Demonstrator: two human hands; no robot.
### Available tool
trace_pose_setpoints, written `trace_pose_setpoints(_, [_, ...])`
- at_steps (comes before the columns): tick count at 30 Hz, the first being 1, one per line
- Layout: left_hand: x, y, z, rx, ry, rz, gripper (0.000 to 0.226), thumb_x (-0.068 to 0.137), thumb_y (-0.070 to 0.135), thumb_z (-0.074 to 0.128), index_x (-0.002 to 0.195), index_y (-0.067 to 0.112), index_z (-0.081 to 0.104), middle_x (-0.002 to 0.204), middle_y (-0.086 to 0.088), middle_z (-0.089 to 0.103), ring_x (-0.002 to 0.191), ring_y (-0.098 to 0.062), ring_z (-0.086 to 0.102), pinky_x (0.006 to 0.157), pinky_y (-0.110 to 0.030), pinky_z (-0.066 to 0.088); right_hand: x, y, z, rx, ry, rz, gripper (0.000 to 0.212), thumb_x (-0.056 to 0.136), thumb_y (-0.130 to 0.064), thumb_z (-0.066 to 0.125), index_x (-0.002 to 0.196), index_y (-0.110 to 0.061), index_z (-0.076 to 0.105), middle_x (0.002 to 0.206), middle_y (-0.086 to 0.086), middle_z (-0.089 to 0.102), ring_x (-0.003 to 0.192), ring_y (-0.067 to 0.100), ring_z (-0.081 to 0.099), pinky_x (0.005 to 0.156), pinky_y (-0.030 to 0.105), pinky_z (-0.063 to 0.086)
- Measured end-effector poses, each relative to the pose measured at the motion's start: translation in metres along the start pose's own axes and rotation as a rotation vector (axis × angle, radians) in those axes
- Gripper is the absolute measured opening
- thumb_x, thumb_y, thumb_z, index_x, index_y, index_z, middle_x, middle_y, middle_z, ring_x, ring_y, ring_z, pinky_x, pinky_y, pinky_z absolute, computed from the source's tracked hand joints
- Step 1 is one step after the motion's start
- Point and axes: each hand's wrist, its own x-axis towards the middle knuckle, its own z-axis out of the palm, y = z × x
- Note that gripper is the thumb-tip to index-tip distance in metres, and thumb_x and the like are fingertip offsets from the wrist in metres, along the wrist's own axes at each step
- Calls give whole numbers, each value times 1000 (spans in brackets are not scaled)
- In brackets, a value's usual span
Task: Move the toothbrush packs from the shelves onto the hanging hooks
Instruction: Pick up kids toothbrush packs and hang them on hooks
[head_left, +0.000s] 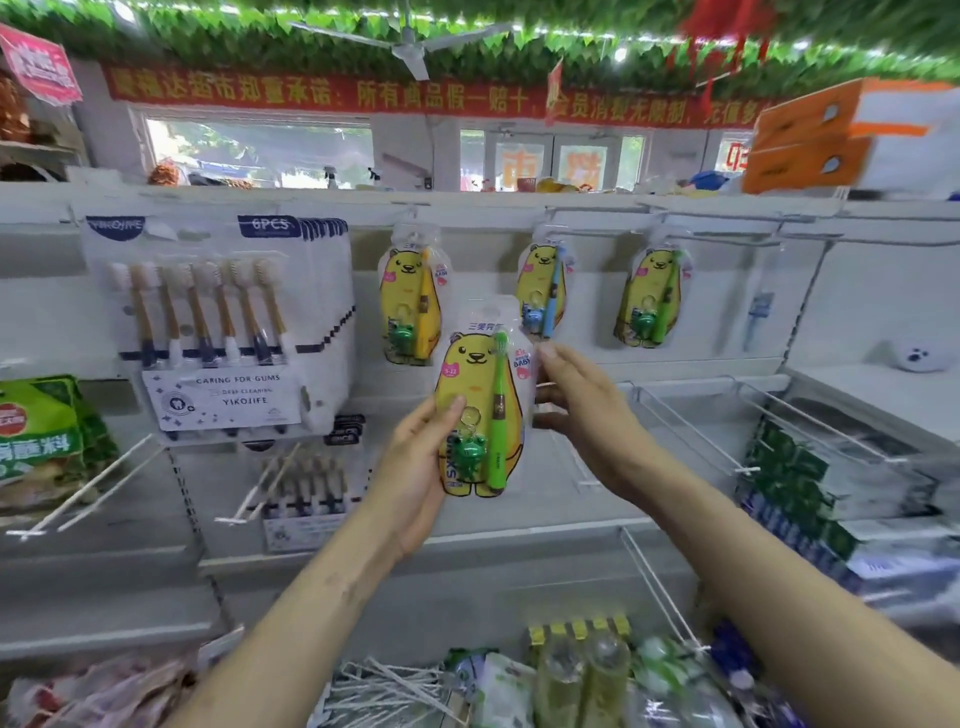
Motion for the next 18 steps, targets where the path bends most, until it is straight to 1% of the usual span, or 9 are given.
trace_pose_setpoints(2, [5,-13,31,-4,-38,-10,34,105,19,56,135,5,65,128,-20,72,119,-39,69,105,-58,53,-14,2,-28,-35,0,-35,24,110,-26,53,127,-15,65,114,1,75,105,18,73,87,42,61])
trace_pose_setpoints(4, [11,-26,63,23,-81,-9,34,105,19,56,135,5,65,126,-20,73,116,-38,71,102,-55,55,-20,5,-62,-43,14,-63,23,107,-15,57,128,-15,66,120,5,75,112,26,72,93,53,61])
trace_pose_setpoints(6, [17,-41,94,78,-89,6,33,103,21,58,132,7,66,123,-19,74,115,-37,72,100,-55,56,-23,4,-99,-58,43,-73,23,105,-11,60,127,-14,68,119,7,75,112,30,72,95,58,60])
trace_pose_setpoints(8, [25,-53,130,164,-75,31,30,100,25,62,126,11,69,118,-14,77,111,-32,73,96,-51,59,-24,2,-141,-72,84,-79,21,103,-10,64,122,-13,69,115,8,76,110,30,73,94,60,60])
trace_pose_setpoints(10, [32,-65,168,242,-61,64,23,100,26,64,120,16,72,113,-8,79,107,-28,75,91,-43,61,-24,-2,-184,-80,107,-94,18,100,-7,67,117,-12,69,110,9,77,106,31,74,92,58,61])
trace_pose_setpoints(13, [42,-78,222,365,-54,122,16,103,24,63,113,22,74,107,-2,80,103,-22,76,89,-38,62,-22,-11,-241,-82,129,-137,15,99,-5,67,113,-10,68,103,6,78,100,25,75,85,46,64])
trace_pose_setpoints(15, [48,-83,252,444,-57,173,16,104,27,61,111,23,74,104,2,81,98,-16,76,83,-32,61,-22,-18,-272,-80,124,-159,14,102,-7,64,114,-11,68,103,4,77,97,19,75,79,37,65])
trace_pose_setpoints(18, [56,-87,284,487,-29,220,19,105,31,58,110,20,74,99,3,81,93,-13,77,74,-27,60,-18,-27,-305,-85,76,-159,14,105,-13,60,117,-11,67,103,2,78,95,20,75,75,35,65])
